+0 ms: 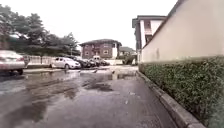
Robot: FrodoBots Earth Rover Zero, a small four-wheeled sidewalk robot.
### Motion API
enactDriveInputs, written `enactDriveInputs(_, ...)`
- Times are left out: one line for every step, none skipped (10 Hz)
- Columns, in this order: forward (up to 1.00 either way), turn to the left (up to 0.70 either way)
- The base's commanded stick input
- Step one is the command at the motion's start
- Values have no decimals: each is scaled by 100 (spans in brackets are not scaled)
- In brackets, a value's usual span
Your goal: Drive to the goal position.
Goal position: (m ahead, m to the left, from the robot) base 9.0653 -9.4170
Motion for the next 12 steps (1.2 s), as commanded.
enactDriveInputs(0,0)
enactDriveInputs(0,0)
enactDriveInputs(10,0)
enactDriveInputs(54,0)
enactDriveInputs(70,0)
enactDriveInputs(70,0)
enactDriveInputs(70,0)
enactDriveInputs(70,0)
enactDriveInputs(70,0)
enactDriveInputs(70,0)
enactDriveInputs(70,0)
enactDriveInputs(70,0)
